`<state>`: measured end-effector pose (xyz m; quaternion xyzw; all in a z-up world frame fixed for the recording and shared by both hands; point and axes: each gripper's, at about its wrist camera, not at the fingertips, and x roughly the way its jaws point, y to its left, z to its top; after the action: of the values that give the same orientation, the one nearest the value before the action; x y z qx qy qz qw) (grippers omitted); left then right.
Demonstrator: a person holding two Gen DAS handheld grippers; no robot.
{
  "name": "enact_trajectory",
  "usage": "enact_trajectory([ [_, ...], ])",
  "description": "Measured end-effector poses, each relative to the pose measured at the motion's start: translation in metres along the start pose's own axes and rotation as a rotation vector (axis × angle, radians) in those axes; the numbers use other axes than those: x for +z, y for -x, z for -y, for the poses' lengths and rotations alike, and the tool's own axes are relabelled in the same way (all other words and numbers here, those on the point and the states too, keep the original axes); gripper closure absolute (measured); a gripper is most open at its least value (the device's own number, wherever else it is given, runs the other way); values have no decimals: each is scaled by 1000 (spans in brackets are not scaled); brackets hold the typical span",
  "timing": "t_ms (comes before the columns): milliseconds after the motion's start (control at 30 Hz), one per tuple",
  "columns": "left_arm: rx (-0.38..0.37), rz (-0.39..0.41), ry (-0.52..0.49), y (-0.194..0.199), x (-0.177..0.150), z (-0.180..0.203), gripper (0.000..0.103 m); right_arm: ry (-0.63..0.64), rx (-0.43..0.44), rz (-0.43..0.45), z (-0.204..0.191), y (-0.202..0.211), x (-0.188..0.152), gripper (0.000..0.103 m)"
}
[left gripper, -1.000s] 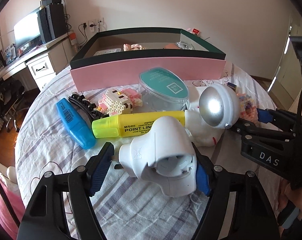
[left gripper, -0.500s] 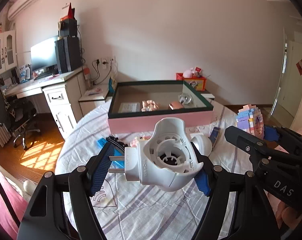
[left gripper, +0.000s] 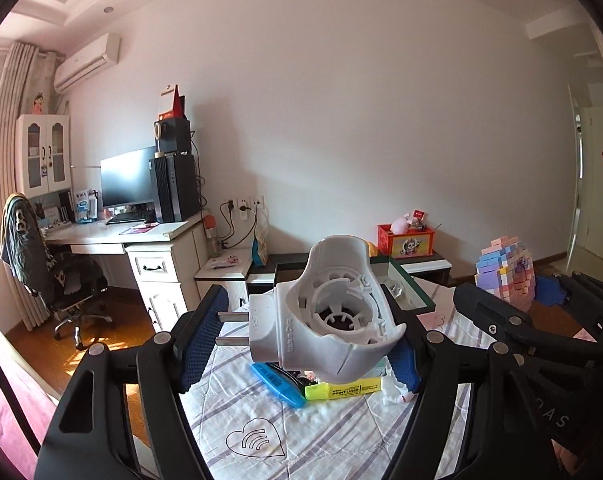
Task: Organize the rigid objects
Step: 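Carry the block figure and the plug adapter over the pink box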
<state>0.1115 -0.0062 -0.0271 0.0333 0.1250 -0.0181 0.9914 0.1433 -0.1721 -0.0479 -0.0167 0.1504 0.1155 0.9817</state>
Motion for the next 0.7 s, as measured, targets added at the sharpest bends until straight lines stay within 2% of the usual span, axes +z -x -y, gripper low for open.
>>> enact_trajectory([
  [233, 9, 5, 1, -3, 1, -2, 29, 18, 0, 15, -6, 1, 7, 50],
  [367, 11, -8, -1, -17, 2, -2, 29, 26, 3, 5, -6, -8, 6, 50],
  [567, -17, -65, -7, -62, 6, -5, 29, 39, 15, -31, 0, -37, 9, 50],
  [700, -61, -131, -23, -113, 11, -7, 29, 53, 18, -64, 7, -72, 15, 50],
])
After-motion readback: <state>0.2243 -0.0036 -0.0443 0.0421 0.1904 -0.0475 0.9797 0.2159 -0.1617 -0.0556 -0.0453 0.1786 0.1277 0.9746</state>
